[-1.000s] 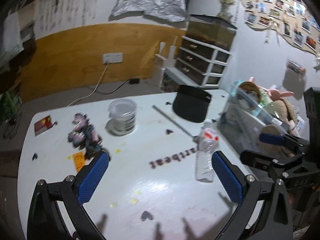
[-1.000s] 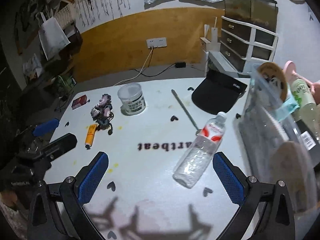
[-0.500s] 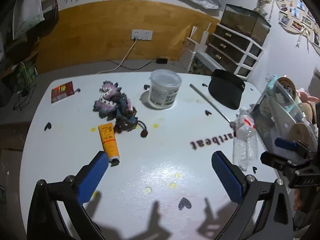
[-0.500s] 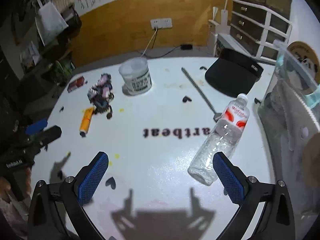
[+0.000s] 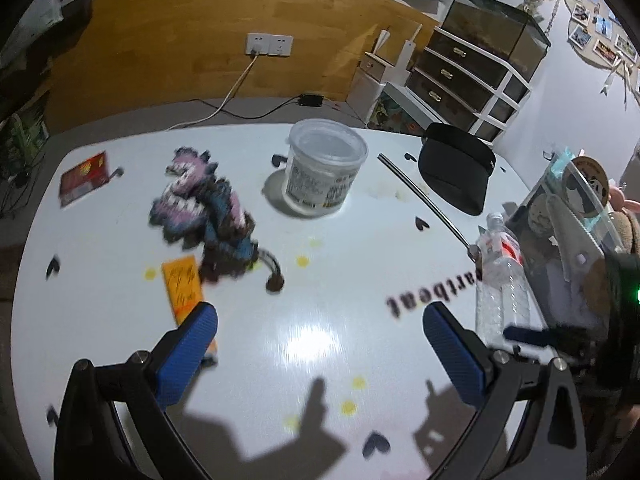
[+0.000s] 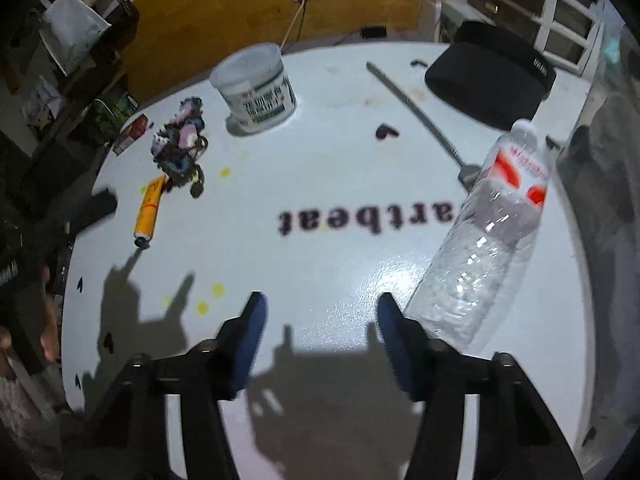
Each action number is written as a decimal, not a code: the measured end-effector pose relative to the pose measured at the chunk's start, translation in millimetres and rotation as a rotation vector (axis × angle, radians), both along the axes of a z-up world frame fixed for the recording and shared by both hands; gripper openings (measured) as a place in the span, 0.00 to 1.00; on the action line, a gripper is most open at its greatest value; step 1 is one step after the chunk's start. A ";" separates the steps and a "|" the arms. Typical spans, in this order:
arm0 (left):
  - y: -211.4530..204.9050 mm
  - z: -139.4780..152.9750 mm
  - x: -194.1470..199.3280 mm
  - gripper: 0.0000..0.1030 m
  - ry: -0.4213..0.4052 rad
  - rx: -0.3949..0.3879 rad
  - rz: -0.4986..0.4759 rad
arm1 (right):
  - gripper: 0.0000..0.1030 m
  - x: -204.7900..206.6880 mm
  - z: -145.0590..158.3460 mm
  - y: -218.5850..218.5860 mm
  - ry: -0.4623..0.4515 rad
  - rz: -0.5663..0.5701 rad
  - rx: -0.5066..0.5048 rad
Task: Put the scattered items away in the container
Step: 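Move the left gripper to the clear cat-label jar on the table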
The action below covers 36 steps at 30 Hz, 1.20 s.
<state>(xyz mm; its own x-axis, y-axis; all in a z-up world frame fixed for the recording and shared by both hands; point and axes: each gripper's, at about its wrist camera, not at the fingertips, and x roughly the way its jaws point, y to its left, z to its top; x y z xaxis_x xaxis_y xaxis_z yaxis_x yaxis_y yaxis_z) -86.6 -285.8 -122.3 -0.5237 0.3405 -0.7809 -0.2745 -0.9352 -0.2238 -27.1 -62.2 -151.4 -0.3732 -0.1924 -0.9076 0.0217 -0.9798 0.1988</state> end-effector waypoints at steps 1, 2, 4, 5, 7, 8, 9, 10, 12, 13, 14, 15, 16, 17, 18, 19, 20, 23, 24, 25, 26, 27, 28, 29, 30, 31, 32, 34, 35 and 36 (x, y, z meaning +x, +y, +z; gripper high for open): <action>1.8 0.1 -7.0 1.00 0.004 0.000 -0.005 | 0.54 -1.6 -6.1 -1.4 -0.016 0.001 -0.007; 3.8 0.1 -17.1 1.00 0.010 0.001 -0.010 | 0.54 -2.5 -9.1 -2.0 -0.027 0.002 -0.012; 6.4 0.0 -36.3 1.00 0.017 0.005 -0.014 | 0.54 -4.4 -13.2 -3.5 -0.043 0.005 -0.015; 7.9 -0.1 -48.6 1.00 0.020 0.009 -0.016 | 0.54 -5.6 -14.8 -3.8 -0.050 0.009 -0.017; 11.5 0.3 -69.9 1.00 0.020 0.019 -0.020 | 0.54 -6.8 -17.3 -4.1 -0.060 0.011 -0.023; 13.3 0.1 -81.5 1.00 0.017 0.030 -0.018 | 0.54 -7.3 -18.7 -4.0 -0.065 0.011 -0.025; 15.4 -0.5 -92.8 1.00 0.011 0.045 -0.015 | 0.54 -7.9 -20.3 -3.5 -0.071 0.011 -0.027; 17.7 -1.3 -103.8 1.00 0.002 0.061 -0.012 | 0.54 -10.1 -22.4 -2.2 -0.078 0.010 -0.031; 23.4 -3.3 -126.3 1.00 -0.011 0.089 -0.008 | 0.54 -10.8 -25.0 -0.5 -0.089 0.004 -0.035; 26.6 -3.8 -134.8 1.00 -0.014 0.096 -0.008 | 0.54 -11.3 -26.2 0.7 -0.095 0.000 -0.037; 31.1 -5.0 -145.1 1.00 -0.019 0.101 -0.009 | 0.54 -11.7 -27.6 2.1 -0.100 -0.004 -0.040; 34.8 -6.3 -152.6 1.00 -0.022 0.100 -0.010 | 0.54 -12.2 -28.9 3.4 -0.105 -0.007 -0.043; 39.2 -8.1 -160.5 1.00 -0.027 0.098 -0.014 | 0.54 -12.3 -29.5 4.4 -0.107 -0.010 -0.043; 44.1 -10.1 -168.3 1.00 -0.033 0.094 -0.019 | 0.54 -13.0 -30.5 5.7 -0.111 -0.012 -0.045; 48.4 -11.5 -173.2 1.00 -0.037 0.093 -0.026 | 0.54 -13.7 -31.5 7.0 -0.116 -0.015 -0.047; 53.9 -12.5 -177.2 1.00 -0.039 0.091 -0.037 | 0.54 -14.3 -32.5 8.2 -0.119 -0.017 -0.049; 60.9 -13.4 -181.0 1.00 -0.036 0.081 -0.053 | 0.54 -14.9 -33.6 9.6 -0.123 -0.020 -0.052; 78.5 -17.3 -187.5 1.00 -0.021 0.017 -0.090 | 0.54 -16.6 -37.2 13.1 -0.137 -0.027 -0.062; 82.4 -18.7 -188.7 1.00 -0.017 -0.002 -0.099 | 0.54 -17.2 -38.0 13.6 -0.140 -0.029 -0.064; 86.1 -20.7 -189.9 1.00 -0.015 -0.022 -0.108 | 0.54 -17.8 -38.8 14.2 -0.143 -0.030 -0.067; 89.9 -23.4 -190.9 1.00 -0.015 -0.048 -0.115 | 0.54 -18.3 -39.1 14.8 -0.144 -0.030 -0.069; 94.0 -26.0 -191.5 1.00 -0.012 -0.075 -0.123 | 0.54 -18.9 -39.2 14.9 -0.144 -0.029 -0.071; 97.0 -28.5 -191.2 1.00 -0.004 -0.100 -0.128 | 0.54 -19.7 -39.4 14.8 -0.145 -0.027 -0.072; 98.4 -31.0 -191.3 1.00 0.000 -0.121 -0.132 | 0.54 -20.5 -39.8 14.4 -0.147 -0.026 -0.073; 99.8 -33.4 -191.5 1.00 0.003 -0.138 -0.137 | 0.54 -21.2 -40.2 14.7 -0.149 -0.026 -0.077; 101.1 -35.3 -191.2 1.00 0.011 -0.152 -0.142 | 0.54 -21.8 -40.5 15.0 -0.152 -0.027 -0.084; 102.0 -37.1 -191.4 1.00 0.019 -0.158 -0.148 | 0.54 -22.5 -40.4 15.1 -0.153 -0.027 -0.087; 102.1 -38.6 -191.4 0.98 0.026 -0.159 -0.150 | 0.54 -23.8 -40.0 14.0 -0.152 -0.024 -0.089; 101.9 -39.4 -191.1 0.94 0.033 -0.165 -0.150 | 0.54 -24.2 -39.4 13.7 -0.151 -0.022 -0.087; 101.4 -40.5 -190.8 0.89 0.037 -0.169 -0.153 | 0.54 -24.0 -39.1 13.3 -0.150 -0.022 -0.088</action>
